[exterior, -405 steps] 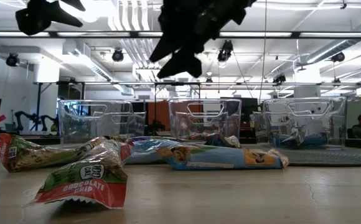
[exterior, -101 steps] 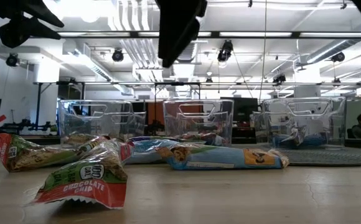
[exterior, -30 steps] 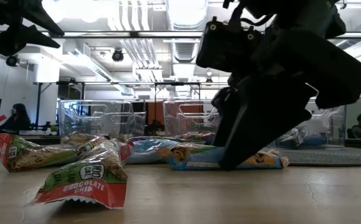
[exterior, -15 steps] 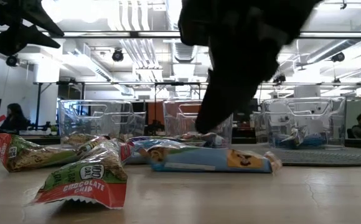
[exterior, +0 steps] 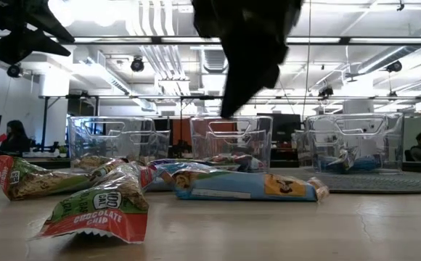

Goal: Pick and place Granola Bars by type
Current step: Put the red granola bar into the middle transparent bin

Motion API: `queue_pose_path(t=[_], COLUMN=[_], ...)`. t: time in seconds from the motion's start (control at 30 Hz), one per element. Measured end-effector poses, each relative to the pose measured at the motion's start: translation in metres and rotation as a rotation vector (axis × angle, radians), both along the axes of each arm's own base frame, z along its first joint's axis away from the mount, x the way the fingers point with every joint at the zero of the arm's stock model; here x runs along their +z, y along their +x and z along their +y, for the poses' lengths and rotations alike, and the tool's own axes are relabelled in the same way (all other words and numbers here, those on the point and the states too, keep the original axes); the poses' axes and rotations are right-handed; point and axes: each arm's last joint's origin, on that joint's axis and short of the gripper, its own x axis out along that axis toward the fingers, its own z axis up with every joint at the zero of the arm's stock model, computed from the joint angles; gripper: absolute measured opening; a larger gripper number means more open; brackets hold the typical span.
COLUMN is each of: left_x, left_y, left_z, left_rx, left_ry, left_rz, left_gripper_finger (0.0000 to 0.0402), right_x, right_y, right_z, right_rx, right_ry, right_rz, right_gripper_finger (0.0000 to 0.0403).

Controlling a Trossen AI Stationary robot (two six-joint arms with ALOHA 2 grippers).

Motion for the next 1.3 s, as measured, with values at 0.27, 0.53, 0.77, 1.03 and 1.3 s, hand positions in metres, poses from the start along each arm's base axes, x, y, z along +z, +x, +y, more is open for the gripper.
queue_pose_path(t=[0.27,0.53,0.77,1.03,1.3], left_x=[-0.003,-0.011,-0.022,-0.047,-0.05], left_y=[0.0,0.008,0.038,0.069,0.11], left_z=[0.0,-0.005,-0.022,-0.046,-0.071], left_rx=[0.001,0.073,0.015,-0.096,-0.112], left_ry=[-0.005,-0.136,-0.284,-0.441,-0.415], left_rz=[0.005,-0.079,-0.269,-0.082,0.082], left_gripper_finger=[0.0142,0.0142,0.0142,0.0131,0.0111], right_x=[-0.037,-0.054,-0.046,-0.041,-0.035], right_y=[-0.024,-0.041,-0.078,-0.108,-0.11], right_z=[0.009,0.019,0.016,0.005,-0.001], right_rx=[0.056,0.106,0.114,-0.052,-0.116], right_ry=[0.121,0.096,0.005,-0.024,-0.14], right_rz=[0.162,0.223,0.191,0.077,-0.019], right_gripper_finger=[0.0067,0.0167,0.0219,0.0239,0.0239])
